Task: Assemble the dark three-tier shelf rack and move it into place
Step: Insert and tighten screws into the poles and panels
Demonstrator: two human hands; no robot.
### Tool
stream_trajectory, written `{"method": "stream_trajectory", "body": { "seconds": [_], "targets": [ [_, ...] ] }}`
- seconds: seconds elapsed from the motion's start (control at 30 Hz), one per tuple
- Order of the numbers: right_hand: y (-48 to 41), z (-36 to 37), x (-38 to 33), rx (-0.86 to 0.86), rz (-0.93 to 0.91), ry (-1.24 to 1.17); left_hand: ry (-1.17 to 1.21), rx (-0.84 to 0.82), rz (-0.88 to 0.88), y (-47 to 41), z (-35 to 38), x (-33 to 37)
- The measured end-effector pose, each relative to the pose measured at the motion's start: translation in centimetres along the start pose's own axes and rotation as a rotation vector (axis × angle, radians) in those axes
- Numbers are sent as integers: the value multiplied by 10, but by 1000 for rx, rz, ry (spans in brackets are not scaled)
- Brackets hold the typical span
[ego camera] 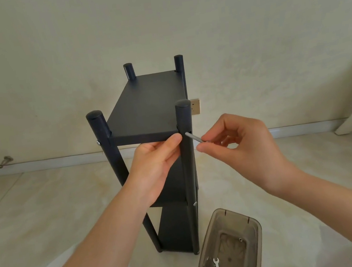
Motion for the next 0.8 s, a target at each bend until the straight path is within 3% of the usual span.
{"method": "stream_trajectory", "body": {
  "seconds": [0.8],
  "targets": [
    [-3, 0, 4, 40, 61, 32, 21, 53, 31, 0, 4, -4]
  ]
}}
Point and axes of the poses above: each hand's wrist, its own y-axis away from the middle knuckle, its own z-axis out of the palm, x = y × z, the point moved 2 cm from there along -y, towards the middle knuckle, and after that the axes turned 5 degrees about -z, right-handed, at the moved point
